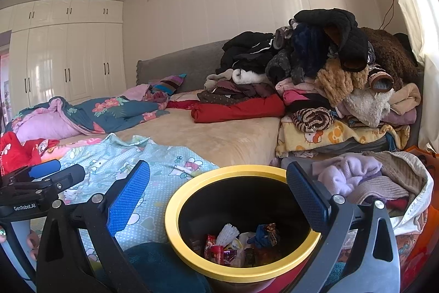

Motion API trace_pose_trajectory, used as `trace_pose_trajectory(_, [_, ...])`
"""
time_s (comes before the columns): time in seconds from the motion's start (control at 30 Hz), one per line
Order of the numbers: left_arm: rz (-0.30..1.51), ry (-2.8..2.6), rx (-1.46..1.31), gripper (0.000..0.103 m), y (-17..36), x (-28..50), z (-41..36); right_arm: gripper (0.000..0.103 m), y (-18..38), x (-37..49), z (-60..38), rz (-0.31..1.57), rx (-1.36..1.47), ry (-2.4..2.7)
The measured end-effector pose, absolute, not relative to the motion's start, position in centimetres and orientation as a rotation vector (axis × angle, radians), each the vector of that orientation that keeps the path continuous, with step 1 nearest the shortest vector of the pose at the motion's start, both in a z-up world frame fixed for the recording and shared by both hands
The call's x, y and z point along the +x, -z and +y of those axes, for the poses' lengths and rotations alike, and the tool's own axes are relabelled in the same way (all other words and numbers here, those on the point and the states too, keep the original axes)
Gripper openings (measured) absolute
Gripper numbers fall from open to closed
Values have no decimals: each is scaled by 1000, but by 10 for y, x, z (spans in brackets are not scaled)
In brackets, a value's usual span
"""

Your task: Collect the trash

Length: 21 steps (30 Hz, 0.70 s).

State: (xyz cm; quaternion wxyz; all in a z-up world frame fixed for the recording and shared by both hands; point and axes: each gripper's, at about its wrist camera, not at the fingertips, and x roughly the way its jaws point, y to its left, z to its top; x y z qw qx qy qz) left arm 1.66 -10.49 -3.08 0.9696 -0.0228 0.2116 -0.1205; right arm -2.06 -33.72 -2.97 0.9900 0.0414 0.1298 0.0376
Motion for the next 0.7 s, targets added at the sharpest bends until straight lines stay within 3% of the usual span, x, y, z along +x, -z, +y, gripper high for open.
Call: trace_pose_trajectory(0.7, [429,244,-49,92,31,17,-104,97,31,-21,-342,262,85,-73])
